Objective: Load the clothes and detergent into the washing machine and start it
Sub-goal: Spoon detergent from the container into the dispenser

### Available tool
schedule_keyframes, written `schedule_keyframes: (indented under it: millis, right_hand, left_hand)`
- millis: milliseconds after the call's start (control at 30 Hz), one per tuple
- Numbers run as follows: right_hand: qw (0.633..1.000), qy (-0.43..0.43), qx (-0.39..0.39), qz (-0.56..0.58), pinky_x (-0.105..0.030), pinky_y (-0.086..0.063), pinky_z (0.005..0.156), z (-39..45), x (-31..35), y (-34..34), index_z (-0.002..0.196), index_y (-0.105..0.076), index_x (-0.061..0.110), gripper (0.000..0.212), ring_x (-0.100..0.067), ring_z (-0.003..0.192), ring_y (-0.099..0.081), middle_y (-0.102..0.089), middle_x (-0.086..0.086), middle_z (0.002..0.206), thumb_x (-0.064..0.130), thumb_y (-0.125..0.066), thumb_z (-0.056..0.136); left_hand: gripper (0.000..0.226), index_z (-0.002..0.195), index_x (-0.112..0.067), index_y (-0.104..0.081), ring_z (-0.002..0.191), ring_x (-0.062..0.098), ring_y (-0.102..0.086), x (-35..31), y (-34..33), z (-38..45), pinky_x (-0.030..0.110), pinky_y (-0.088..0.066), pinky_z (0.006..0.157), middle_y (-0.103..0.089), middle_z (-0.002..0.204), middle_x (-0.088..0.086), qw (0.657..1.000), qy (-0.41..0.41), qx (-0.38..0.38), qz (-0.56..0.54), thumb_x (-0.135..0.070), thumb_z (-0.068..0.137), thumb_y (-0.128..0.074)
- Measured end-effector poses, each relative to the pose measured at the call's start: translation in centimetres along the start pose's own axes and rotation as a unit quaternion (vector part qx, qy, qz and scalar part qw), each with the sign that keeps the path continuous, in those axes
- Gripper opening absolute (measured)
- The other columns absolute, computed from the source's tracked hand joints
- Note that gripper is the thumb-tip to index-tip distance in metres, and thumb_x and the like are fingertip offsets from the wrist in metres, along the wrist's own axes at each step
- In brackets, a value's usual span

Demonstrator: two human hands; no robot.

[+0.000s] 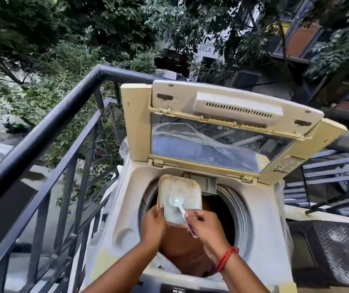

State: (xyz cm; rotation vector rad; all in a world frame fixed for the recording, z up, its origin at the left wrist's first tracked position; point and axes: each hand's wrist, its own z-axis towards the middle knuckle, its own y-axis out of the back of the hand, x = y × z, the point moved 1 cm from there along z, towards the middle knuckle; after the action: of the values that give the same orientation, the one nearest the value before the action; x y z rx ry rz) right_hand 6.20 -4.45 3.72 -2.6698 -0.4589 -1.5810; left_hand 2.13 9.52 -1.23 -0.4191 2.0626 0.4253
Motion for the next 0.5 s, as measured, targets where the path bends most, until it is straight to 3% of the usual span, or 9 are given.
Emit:
schedule_keyframes:
  millis: [200,267,333,400,500]
  right_hand:
    - [0.999,0.013,-0.033,0.04,-0.023,-0.038,0.049,4.0,1.0,3.7,0.073,-0.072,0.005,0.019,-0.012,0.048,-0.05,-0.06,-0.005,0.054,0.002,-0.062,0.089]
    - [0.997,0.031,-0.064,-0.035,-0.027,-0.041,0.052,6.0,0.7,4.9,0.075,-0.07,-0.002,0.017,-0.016,0.05,-0.051,-0.06,-0.006,0.056,0.005,-0.064,0.089]
    - [0.98,0.071,-0.091,-0.164,-0.032,-0.05,0.06,7.8,0.6,5.7,0.083,-0.074,0.002,0.011,-0.019,0.057,-0.062,-0.069,-0.004,0.063,0.009,-0.066,0.086]
    - [0.927,0.144,-0.104,-0.33,-0.031,-0.051,0.064,9.2,0.4,6.1,0.08,-0.076,0.01,0.011,-0.02,0.066,-0.067,-0.073,-0.004,0.07,0.008,-0.066,0.082]
    - [0.815,0.224,-0.086,-0.527,-0.033,-0.048,0.056,10.7,0.0,6.4,0.073,-0.071,0.007,0.017,-0.032,0.066,-0.064,-0.067,-0.013,0.07,-0.005,-0.059,0.074]
  left_hand:
    - [0.027,0.088,-0.022,-0.067,0.091,0.023,-0.07,0.1,1.2,0.3,0.052,-0.056,0.084,-0.073,0.093,0.003,0.999,0.04,0.004,-0.032,-0.034,0.099,-0.046]
    - [0.026,0.09,-0.023,-0.067,0.094,0.024,-0.069,0.3,1.6,0.2,0.051,-0.056,0.085,-0.073,0.096,0.002,0.998,0.042,0.004,-0.036,-0.036,0.099,-0.046]
    - [0.027,0.089,-0.023,-0.067,0.094,0.025,-0.069,0.5,1.9,0.0,0.05,-0.056,0.085,-0.073,0.096,0.002,0.998,0.055,-0.001,-0.042,-0.036,0.099,-0.046]
    - [0.028,0.088,-0.02,-0.066,0.093,0.025,-0.069,0.5,2.2,-0.2,0.049,-0.057,0.083,-0.073,0.094,0.004,0.997,0.066,-0.004,-0.046,-0.033,0.099,-0.045]
    - [0.027,0.09,-0.017,-0.065,0.092,0.024,-0.069,0.5,2.4,-0.3,0.045,-0.058,0.081,-0.072,0.095,0.005,0.995,0.073,-0.005,-0.064,-0.03,0.1,-0.044]
